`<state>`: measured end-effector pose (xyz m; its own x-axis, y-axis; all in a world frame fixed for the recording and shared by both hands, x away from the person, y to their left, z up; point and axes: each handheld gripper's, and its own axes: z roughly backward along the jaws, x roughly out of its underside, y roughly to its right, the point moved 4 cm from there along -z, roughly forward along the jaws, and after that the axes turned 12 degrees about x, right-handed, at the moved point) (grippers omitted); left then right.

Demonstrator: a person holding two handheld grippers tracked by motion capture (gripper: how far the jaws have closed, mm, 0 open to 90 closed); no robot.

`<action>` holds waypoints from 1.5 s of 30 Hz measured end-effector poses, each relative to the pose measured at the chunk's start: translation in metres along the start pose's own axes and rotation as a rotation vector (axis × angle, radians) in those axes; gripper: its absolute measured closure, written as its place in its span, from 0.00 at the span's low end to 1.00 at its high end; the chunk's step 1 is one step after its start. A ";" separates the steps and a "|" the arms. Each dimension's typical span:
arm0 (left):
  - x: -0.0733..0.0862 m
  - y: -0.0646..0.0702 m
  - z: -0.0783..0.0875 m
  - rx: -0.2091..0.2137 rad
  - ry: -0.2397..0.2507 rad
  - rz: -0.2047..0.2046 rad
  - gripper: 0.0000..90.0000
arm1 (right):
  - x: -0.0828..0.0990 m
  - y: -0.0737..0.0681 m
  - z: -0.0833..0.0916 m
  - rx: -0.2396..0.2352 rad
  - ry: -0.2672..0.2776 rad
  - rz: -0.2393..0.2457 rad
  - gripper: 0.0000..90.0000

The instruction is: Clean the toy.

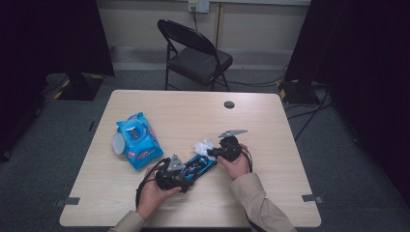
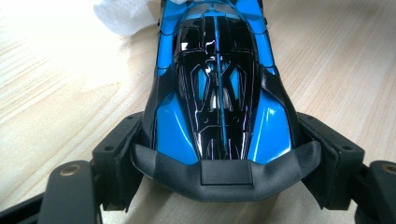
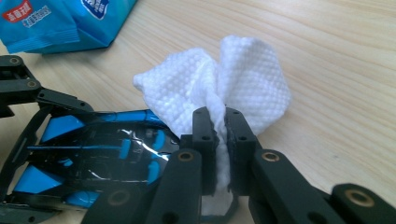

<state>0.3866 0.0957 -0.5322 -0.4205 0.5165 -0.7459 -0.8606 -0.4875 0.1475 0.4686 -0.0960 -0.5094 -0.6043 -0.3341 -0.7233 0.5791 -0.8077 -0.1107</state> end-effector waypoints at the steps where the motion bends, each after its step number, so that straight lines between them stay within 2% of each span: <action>1: 0.000 0.000 0.000 0.001 0.000 0.000 0.27 | 0.001 0.002 0.000 0.000 0.000 -0.007 0.95; 7: 0.000 0.000 0.000 0.001 0.000 0.000 0.27 | 0.003 0.011 0.001 0.021 -0.001 -0.018 0.95; 17: 0.000 0.000 0.000 0.001 0.000 0.000 0.27 | 0.005 0.016 0.001 0.031 0.003 -0.028 0.95; 19: 0.000 0.000 0.000 0.001 0.000 0.000 0.27 | 0.006 0.015 0.001 0.037 0.009 -0.015 0.95; 25: 0.000 0.000 0.000 0.001 0.000 0.000 0.27 | 0.009 0.019 0.001 0.039 0.009 -0.036 0.95; 28: 0.000 0.000 0.000 0.001 0.001 0.000 0.27 | 0.012 0.022 0.002 0.071 -0.002 -0.011 0.95; 30: 0.000 0.000 0.000 0.002 0.001 0.000 0.27 | 0.014 0.024 0.003 0.072 -0.003 -0.016 0.95; 33: 0.000 0.000 0.000 0.002 -0.001 0.002 0.26 | 0.017 0.028 0.009 0.074 0.003 -0.026 0.95; 40: 0.000 0.003 0.000 0.009 -0.021 -0.017 0.20 | 0.027 0.039 0.036 0.071 0.039 -0.034 0.95; 44: -0.004 0.006 0.009 0.007 -0.012 -0.022 0.18 | 0.033 0.045 0.048 0.072 0.054 -0.053 0.95; 45: -0.005 0.007 0.012 0.012 -0.007 -0.013 0.18 | 0.035 0.046 0.051 0.074 0.053 -0.060 0.94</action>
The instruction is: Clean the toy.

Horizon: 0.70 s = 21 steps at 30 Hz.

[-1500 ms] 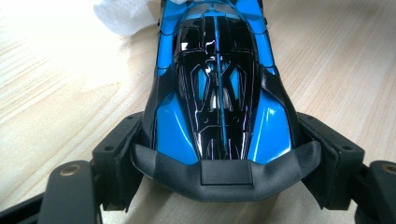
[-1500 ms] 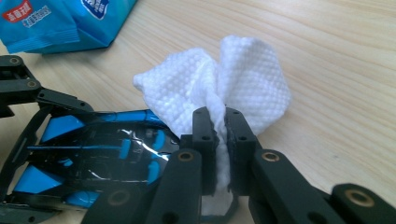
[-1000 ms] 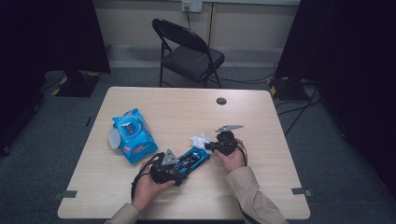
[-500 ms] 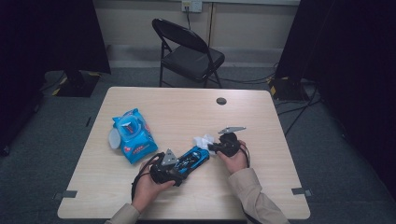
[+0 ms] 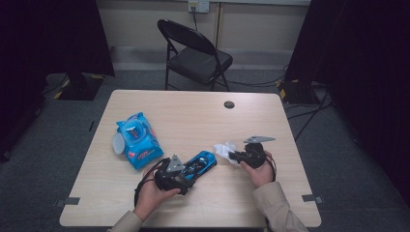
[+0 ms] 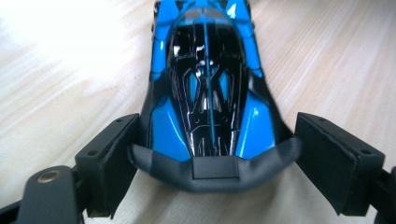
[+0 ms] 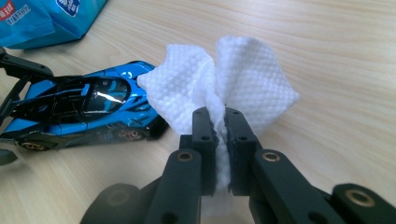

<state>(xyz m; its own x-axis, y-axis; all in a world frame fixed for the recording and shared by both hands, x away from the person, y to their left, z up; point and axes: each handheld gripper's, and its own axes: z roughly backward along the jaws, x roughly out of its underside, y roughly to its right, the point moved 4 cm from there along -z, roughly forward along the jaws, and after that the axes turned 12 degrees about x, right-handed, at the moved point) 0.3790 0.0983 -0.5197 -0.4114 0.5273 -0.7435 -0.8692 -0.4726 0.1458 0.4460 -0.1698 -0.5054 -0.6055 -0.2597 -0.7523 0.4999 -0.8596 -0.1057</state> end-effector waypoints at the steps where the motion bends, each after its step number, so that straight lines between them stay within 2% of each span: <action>1: 0.000 0.000 0.003 -0.001 -0.002 -0.001 0.17 | 0.002 0.002 0.003 -0.002 0.006 -0.006 0.95; 4: 0.002 0.001 0.010 0.005 -0.003 0.022 0.18 | 0.006 0.004 0.009 -0.006 0.017 -0.011 0.94; 7: -0.002 0.003 0.019 0.010 0.003 0.008 0.17 | 0.007 0.004 0.015 -0.006 0.022 -0.010 0.95; 11: -0.019 0.006 0.029 0.025 0.030 -0.011 0.23 | 0.006 0.003 0.020 -0.007 0.034 -0.017 0.94; 15: -0.041 0.000 0.020 0.021 0.022 -0.029 0.26 | 0.007 0.000 0.019 -0.018 0.038 -0.030 0.94; 17: -0.048 -0.004 0.010 0.036 0.017 -0.006 0.30 | 0.006 -0.002 0.020 -0.022 0.044 -0.036 0.94; 19: -0.055 -0.007 0.000 0.039 0.007 -0.001 0.30 | 0.006 -0.004 0.021 -0.025 0.046 -0.034 0.94; 21: -0.059 -0.009 -0.009 0.050 0.000 0.009 0.36 | 0.008 -0.004 0.022 -0.024 0.045 -0.028 0.94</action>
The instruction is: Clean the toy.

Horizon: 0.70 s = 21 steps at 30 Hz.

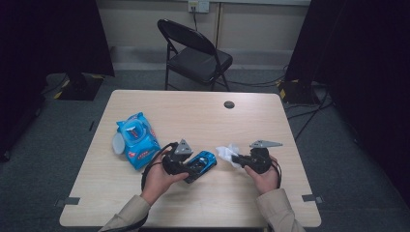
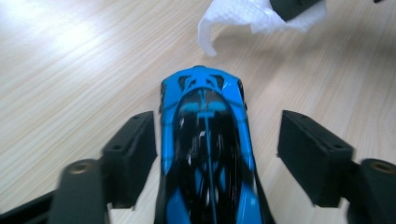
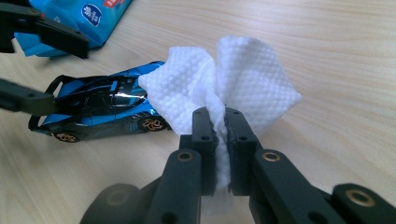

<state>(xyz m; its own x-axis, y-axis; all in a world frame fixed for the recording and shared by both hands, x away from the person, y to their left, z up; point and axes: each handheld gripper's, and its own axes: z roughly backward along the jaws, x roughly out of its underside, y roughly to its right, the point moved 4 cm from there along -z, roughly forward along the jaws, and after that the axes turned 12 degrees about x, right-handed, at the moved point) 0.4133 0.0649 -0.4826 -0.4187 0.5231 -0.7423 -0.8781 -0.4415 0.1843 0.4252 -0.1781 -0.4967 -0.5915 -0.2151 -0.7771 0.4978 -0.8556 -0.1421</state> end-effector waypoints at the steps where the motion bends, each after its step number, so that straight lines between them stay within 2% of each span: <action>1: -0.001 -0.001 -0.005 -0.007 -0.016 -0.002 0.36 | 0.001 0.000 0.000 0.000 -0.001 -0.001 0.94; 8: 0.002 -0.007 -0.020 -0.028 -0.078 -0.001 0.43 | 0.003 0.003 0.001 0.002 -0.006 -0.005 0.94; 9: 0.003 -0.006 -0.021 -0.021 -0.078 0.010 0.43 | 0.003 0.002 0.001 0.002 -0.005 -0.002 0.94; 13: 0.007 -0.009 -0.021 -0.027 -0.081 0.004 0.44 | 0.003 -0.001 -0.002 -0.002 -0.009 0.007 0.94; 18: 0.007 -0.008 -0.021 -0.030 -0.078 0.019 0.45 | 0.006 -0.005 -0.005 -0.007 -0.026 0.019 0.94; 21: 0.007 -0.007 -0.021 -0.038 -0.086 0.008 0.46 | 0.008 -0.009 -0.008 -0.007 -0.042 0.034 0.94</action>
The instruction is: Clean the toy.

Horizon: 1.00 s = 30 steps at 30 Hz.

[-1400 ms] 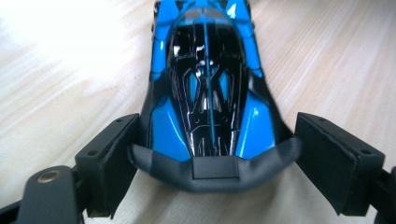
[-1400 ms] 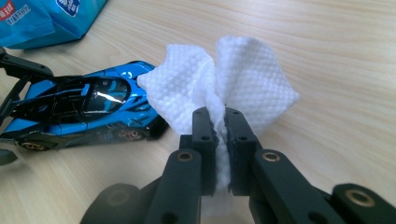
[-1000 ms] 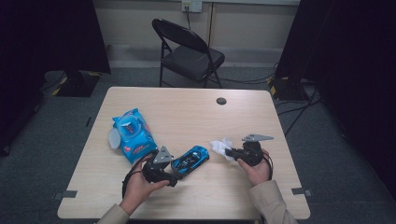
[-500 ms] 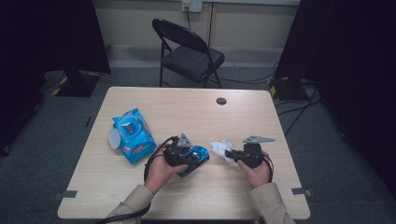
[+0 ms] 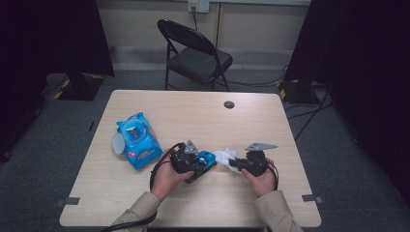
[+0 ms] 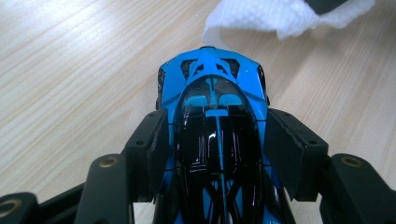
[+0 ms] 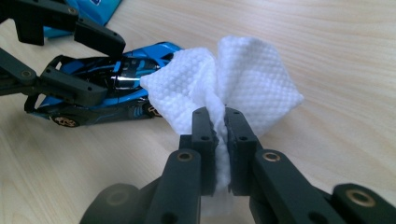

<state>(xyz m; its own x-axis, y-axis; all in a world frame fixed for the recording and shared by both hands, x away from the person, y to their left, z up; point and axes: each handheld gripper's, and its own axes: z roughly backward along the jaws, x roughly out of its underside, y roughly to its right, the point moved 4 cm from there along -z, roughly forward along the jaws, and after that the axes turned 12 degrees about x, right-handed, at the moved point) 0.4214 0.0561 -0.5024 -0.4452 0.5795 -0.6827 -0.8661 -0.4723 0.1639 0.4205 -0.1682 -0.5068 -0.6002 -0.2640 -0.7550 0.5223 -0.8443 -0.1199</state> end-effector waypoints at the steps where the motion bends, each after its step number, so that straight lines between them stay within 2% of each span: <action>1: 0.000 0.000 0.000 -0.005 0.001 -0.003 0.46 | 0.001 -0.001 -0.001 0.002 -0.006 0.007 0.94; 7: 0.000 0.000 0.000 -0.005 0.006 0.002 0.47 | 0.008 -0.013 -0.011 0.013 -0.055 0.057 0.94; 15: 0.001 0.000 0.001 -0.003 0.005 0.004 0.47 | 0.007 -0.041 -0.026 0.011 -0.080 0.150 0.94; 21: 0.001 0.000 0.001 -0.001 0.017 0.007 0.47 | 0.005 -0.054 -0.031 -0.012 -0.082 0.184 0.94; 30: 0.002 0.000 0.001 -0.001 0.013 0.002 0.48 | 0.006 -0.063 -0.032 -0.057 -0.081 0.188 0.95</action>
<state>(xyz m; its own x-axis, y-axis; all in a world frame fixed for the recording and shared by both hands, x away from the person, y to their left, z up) 0.4202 0.0578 -0.5026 -0.4438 0.5700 -0.6915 -0.8650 -0.4742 0.1642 0.4029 -0.1017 -0.5246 -0.5348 -0.4530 -0.7133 0.6618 -0.7494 -0.0202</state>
